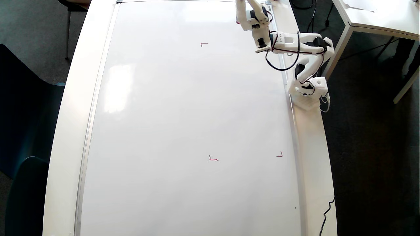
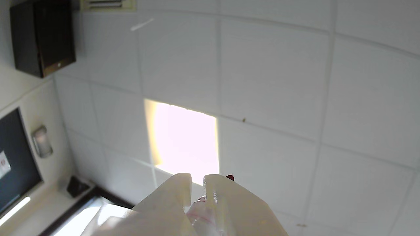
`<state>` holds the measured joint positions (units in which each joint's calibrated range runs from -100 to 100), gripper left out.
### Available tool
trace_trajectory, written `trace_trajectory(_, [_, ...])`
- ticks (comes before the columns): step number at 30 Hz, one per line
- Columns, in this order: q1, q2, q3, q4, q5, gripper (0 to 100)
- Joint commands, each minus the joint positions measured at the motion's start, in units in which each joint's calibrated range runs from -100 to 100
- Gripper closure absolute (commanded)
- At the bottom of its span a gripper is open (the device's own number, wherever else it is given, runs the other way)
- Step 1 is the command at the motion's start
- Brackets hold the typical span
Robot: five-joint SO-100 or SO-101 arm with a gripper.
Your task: Draw on a whiteboard a robot head using a pen attached to the gripper
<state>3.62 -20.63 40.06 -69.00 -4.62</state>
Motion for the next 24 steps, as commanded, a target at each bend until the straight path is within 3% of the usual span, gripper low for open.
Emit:
trace_trajectory(1, [0.10,3.14,-7.70,10.01,0.39,99])
trace_trajectory(4, [0.10,3.06,-11.97,22.96,0.44,99])
trace_trajectory(12, [-3.07,3.14,-25.40,77.17,5.59,99])
trace_trajectory(18, [-6.46,3.48,-33.85,118.26,5.27,99])
trace_trajectory(19, [-7.78,3.81,-35.93,129.30,5.16,99])
trace_trajectory(22, [-9.62,3.98,-37.11,143.55,4.30,99])
trace_trajectory(24, [-10.73,3.98,-37.48,153.02,0.01,99])
